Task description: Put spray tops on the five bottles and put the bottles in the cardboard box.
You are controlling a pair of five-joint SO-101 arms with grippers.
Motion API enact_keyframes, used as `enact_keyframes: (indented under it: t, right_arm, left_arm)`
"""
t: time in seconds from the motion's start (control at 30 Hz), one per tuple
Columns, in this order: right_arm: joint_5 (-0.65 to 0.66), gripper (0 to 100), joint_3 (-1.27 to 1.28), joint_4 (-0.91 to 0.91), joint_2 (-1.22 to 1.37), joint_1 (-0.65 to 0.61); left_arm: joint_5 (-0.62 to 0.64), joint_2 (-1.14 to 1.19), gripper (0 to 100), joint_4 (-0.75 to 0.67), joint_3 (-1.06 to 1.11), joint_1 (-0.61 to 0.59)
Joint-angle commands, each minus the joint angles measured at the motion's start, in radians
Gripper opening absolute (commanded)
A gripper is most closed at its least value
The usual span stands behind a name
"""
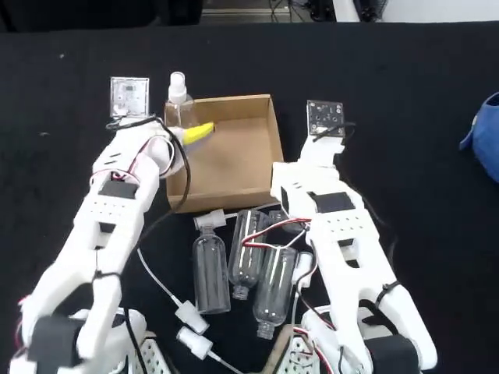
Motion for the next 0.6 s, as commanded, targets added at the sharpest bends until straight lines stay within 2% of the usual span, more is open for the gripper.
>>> enact_keyframes:
  t: [0.0,0.17,0.23,0.43,0.57]
  right_arm:
    - [0.0,1.1,-0.004,-0.031,-0.045,-0.014]
    - [0.0,1.2,-0.016,-0.031,-0.054,0.044]
    - [-0.002,1.2,-0.035,-0.025,-0.054,0.063]
    - [-0.003,1.3,-0.085,-0.018,-0.05,0.066]
    - [-0.003,4.7,-0.131,0.051,-0.044,0.057]
  left_arm:
    - [0.015,-0.143,22,0.187,-0.015,0.001]
    - [0.015,-0.224,2,0.331,-0.015,0.001]
    - [0.017,-0.258,6,0.387,-0.015,0.001]
    - [0.009,-0.376,3,0.554,0.025,-0.021]
    - [0.021,-0.462,3,0.497,0.125,-0.13]
